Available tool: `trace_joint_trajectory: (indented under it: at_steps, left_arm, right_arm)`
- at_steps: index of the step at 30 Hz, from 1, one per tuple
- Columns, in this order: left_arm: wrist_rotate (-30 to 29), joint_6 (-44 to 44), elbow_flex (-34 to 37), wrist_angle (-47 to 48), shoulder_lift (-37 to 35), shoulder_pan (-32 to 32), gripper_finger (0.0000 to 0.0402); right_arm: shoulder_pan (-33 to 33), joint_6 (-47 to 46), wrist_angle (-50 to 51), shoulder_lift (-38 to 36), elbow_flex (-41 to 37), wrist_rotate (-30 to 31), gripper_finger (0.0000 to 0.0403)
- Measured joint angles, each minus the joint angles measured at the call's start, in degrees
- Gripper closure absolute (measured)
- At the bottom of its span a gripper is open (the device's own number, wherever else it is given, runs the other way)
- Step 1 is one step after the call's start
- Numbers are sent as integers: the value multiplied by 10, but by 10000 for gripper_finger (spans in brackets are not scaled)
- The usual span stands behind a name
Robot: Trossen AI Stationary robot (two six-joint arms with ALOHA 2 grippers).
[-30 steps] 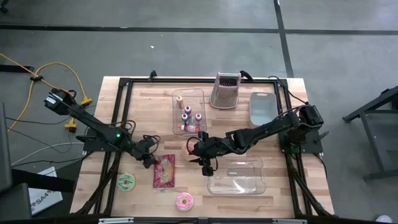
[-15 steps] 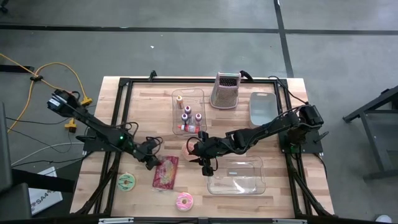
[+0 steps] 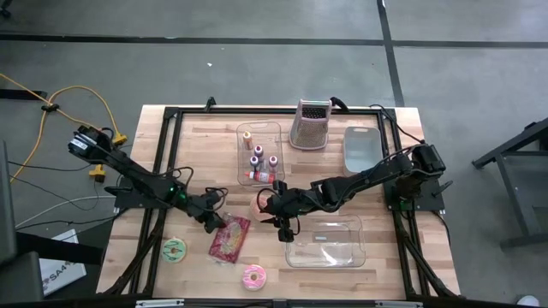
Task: Pick & Place Food Item
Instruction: Put the popcorn bag into the bottom transparent bin
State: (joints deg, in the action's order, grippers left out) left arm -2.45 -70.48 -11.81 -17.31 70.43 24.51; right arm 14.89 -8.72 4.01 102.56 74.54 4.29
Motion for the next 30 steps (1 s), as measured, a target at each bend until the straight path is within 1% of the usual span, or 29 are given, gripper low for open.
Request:
trace_joint_trajectory:
  at_steps: [10, 17, 23, 30]
  left_arm:
    - [7, 1, -1, -64, 48, -2, 246]
    - [32, -1, 0, -90, 52, -9, 255]
    - [45, 4, 0, -96, 53, -20, 256]
    - [50, 10, -1, -104, 76, -20, 256]
  right_arm:
    - [0, 0, 0, 0, 0, 0, 277]
    - [0, 0, 0, 0, 0, 0, 277]
    - [0, 0, 0, 0, 0, 0, 277]
    - [0, 0, 0, 0, 0, 0, 277]
